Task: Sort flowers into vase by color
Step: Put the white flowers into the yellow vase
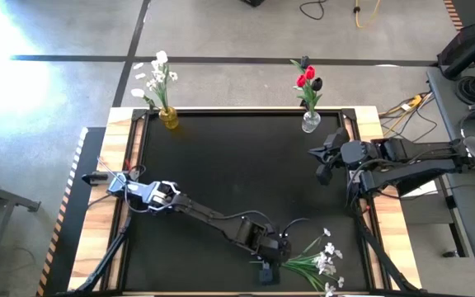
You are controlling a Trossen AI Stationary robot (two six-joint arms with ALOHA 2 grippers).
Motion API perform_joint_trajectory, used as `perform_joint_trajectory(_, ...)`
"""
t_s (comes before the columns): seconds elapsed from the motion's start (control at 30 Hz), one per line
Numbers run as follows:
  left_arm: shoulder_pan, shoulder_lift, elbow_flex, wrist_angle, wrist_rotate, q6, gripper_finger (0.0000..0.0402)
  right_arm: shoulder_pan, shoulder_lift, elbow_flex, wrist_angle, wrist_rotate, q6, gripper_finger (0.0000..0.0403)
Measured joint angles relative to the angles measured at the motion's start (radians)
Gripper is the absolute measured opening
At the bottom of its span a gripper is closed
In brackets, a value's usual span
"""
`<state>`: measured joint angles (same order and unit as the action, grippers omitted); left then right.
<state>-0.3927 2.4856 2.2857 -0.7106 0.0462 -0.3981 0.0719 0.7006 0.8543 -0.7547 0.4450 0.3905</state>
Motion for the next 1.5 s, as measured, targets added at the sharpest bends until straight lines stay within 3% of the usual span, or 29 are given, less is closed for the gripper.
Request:
perform_joint_trajectory(0.37,-0.013,0.099,0.055,0.001,0.003,-0.041,0.0106,0.000,0.000,0.000,0.002,0.000,-0.009,0.0009)
perform_joint_trajectory(0.87,-0.021,0.119,0.058,-0.041,-0.013,-0.028,0.0106,0.000,0.000,0.000,0.004,0.000,-0.008,0.0009)
perform_joint_trajectory(1.27,-0.020,0.132,0.049,-0.040,-0.030,0.031,0.0063,0.000,0.000,0.000,0.004,0.000,-0.007,0.0009)
perform_joint_trajectory(1.5,-0.017,0.140,0.055,-0.034,0.009,0.074,0.0008,0.000,0.000,0.000,0.004,0.001,-0.005,0.0009)
